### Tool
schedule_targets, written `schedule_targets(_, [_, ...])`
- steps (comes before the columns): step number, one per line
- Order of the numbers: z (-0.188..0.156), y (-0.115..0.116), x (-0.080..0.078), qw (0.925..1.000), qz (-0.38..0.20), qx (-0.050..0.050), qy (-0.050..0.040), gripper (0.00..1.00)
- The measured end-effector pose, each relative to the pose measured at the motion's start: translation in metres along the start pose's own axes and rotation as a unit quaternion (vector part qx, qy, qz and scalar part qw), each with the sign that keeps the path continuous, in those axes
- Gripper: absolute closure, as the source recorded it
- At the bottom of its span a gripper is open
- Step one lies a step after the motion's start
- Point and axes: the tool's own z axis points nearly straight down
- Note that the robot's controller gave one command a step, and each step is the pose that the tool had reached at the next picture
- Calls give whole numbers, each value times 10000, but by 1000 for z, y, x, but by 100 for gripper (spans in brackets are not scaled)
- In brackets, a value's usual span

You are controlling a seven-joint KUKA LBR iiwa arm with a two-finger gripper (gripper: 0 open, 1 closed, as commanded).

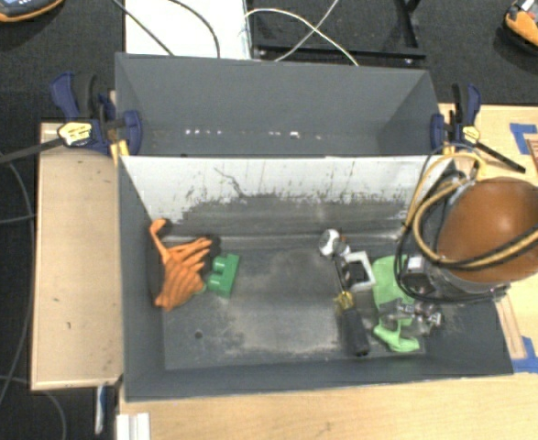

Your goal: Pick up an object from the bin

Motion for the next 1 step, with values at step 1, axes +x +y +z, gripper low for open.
schedule_targets(1, [-5, 1, 0, 10000, 12, -14, -1, 100])
